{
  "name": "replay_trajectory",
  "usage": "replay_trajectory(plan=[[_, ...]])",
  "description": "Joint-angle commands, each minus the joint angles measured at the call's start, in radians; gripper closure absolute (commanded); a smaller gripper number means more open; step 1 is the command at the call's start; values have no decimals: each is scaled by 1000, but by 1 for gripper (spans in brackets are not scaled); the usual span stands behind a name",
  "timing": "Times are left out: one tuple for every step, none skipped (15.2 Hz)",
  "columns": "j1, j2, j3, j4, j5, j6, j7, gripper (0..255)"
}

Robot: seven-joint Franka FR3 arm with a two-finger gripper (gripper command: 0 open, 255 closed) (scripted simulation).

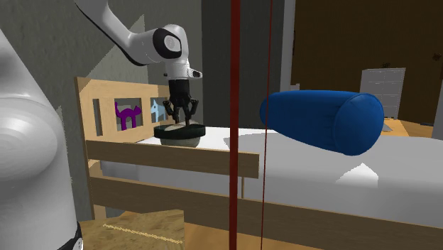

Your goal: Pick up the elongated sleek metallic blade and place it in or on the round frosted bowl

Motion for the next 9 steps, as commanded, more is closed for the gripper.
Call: replay_trajectory(plan=[[0,2,0,-5,1,0,-1,255],[0,2,0,-5,1,0,-1,255],[1,2,0,-5,1,0,-1,255],[1,2,0,-5,0,0,-1,255],[1,2,0,-5,0,0,0,255],[1,2,0,-4,1,-2,0,0],[1,2,0,-5,1,0,0,0],[1,1,-1,-6,1,-1,-1,0],[1,1,-1,-6,1,-1,-2,0]])
